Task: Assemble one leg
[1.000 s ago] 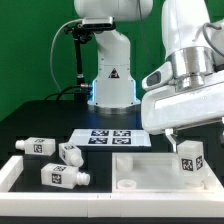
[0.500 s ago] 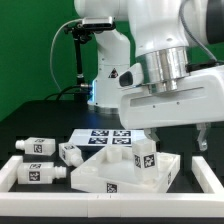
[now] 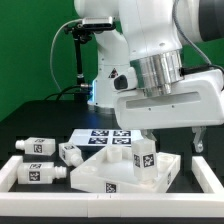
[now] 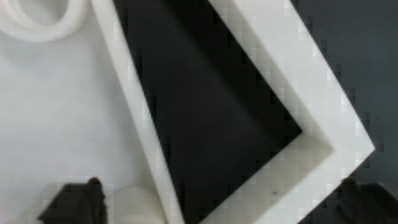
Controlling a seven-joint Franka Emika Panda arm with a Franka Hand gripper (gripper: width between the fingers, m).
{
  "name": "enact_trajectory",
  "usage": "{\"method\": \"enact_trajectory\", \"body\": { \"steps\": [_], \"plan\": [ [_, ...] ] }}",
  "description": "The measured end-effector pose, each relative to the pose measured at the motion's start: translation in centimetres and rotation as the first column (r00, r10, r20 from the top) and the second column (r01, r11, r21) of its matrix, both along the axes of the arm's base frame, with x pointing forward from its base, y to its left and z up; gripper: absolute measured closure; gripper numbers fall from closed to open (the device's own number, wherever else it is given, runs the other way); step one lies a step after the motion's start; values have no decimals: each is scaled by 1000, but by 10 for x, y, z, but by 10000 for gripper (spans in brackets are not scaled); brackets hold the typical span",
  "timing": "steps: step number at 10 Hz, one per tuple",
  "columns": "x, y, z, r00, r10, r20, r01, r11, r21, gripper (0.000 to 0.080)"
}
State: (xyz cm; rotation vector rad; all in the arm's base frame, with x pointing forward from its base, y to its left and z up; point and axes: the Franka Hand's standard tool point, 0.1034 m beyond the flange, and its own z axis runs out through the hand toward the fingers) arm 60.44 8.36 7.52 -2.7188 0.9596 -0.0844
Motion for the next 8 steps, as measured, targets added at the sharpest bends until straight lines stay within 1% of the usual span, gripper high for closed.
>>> {"method": "enact_trajectory", "body": {
  "steps": [1,2,3,4,5,6,7,8],
  "plan": [
    [0,-1,0,1000,1,0,-1,1000,-1,151],
    [-1,-8,0,998,70,-4,-70,997,-38,151],
    [1,-21,4,993,116,-9,-116,991,-72,151],
    [6,-39,11,966,259,6,-256,958,-132,151],
    [10,-53,14,930,368,12,-361,917,-171,151],
    [14,-64,13,885,466,15,-453,868,-202,151],
    [15,-73,9,821,571,16,-552,800,-233,151],
    [14,-74,6,760,650,3,-630,738,-243,151]
  ]
}}
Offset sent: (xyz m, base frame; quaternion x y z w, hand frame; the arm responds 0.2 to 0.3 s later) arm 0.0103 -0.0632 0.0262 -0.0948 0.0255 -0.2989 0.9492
